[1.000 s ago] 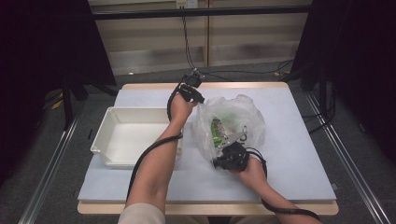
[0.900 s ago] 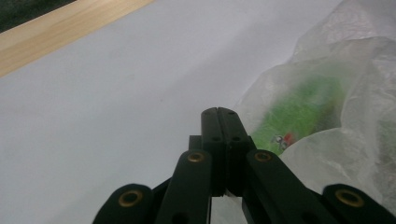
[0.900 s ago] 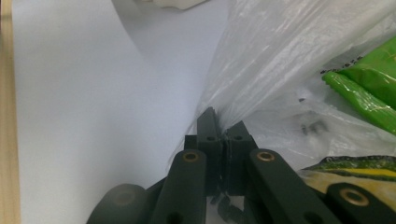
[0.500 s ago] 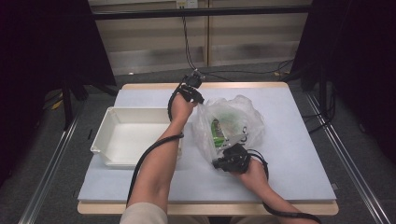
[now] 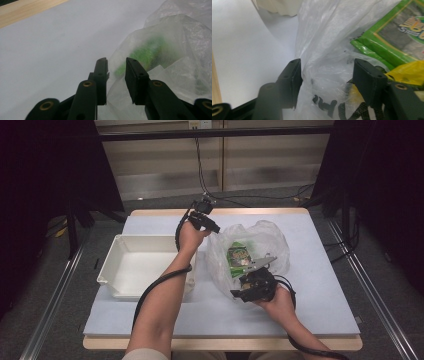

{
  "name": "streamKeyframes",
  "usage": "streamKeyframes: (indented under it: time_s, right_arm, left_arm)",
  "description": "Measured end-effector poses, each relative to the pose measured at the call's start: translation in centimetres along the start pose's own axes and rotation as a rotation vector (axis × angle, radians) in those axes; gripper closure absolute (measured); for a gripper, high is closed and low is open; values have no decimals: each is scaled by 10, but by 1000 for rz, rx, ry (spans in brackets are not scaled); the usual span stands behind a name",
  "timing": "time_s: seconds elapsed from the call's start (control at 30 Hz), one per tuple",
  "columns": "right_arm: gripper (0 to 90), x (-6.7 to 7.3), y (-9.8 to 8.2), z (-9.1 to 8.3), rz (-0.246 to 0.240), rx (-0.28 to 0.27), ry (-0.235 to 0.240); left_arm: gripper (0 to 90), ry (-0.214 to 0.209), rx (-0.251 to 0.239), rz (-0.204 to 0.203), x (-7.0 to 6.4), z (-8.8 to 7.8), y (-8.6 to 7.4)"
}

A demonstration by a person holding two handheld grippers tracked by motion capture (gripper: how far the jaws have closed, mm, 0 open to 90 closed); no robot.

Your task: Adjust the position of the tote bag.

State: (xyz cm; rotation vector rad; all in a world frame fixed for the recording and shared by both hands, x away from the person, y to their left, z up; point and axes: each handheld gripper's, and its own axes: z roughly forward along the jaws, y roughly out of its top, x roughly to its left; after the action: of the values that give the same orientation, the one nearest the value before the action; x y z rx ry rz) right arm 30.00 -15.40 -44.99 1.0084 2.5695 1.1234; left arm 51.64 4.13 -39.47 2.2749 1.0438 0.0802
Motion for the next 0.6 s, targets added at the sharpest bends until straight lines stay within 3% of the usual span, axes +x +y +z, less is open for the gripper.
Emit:
streamKeyframes:
  time_s: [0.03,0.1,0.13,0.17,0.3,0.33,0.37,0.47,0.5,0.53,0.57,0.6]
  right_arm:
    - [355,0,0,-2,10,3,-10]
    - [339,-1,1,-4,25,16,-3]
    - [337,-2,2,-5,23,16,-7]
    - [337,-2,2,-5,23,16,-7]
    - [313,1,7,-11,6,28,-20]
    - [302,1,8,-12,8,33,-27]
    - [297,1,10,-13,0,35,-34]
    - [290,0,13,-16,-2,37,-32]
    - [283,1,17,-18,-4,40,-44]
    - [280,1,18,-20,-2,39,-46]
    - [274,0,19,-21,-6,31,-44]
    - [274,0,19,-21,-6,31,-44]
  left_arm:
    - [608,-7,1,2,0,-2,0]
    - [568,-3,-27,-17,-4,-6,-2]
    - [526,2,-13,8,-3,-10,-2]
    - [484,2,-13,8,-3,-10,-2]
    - [403,8,-62,-19,-11,-23,-6]
    - [385,12,-68,-12,-12,-26,-7]
    - [359,12,-48,26,-11,-30,-7]
    - [296,8,-68,15,-16,-33,-8]
    - [284,5,-44,44,-17,-38,-9]
    - [274,-4,-78,3,-20,-38,-10]
    - [262,2,-52,46,-19,-41,-11]
    - [251,2,-52,46,-19,-41,-11]
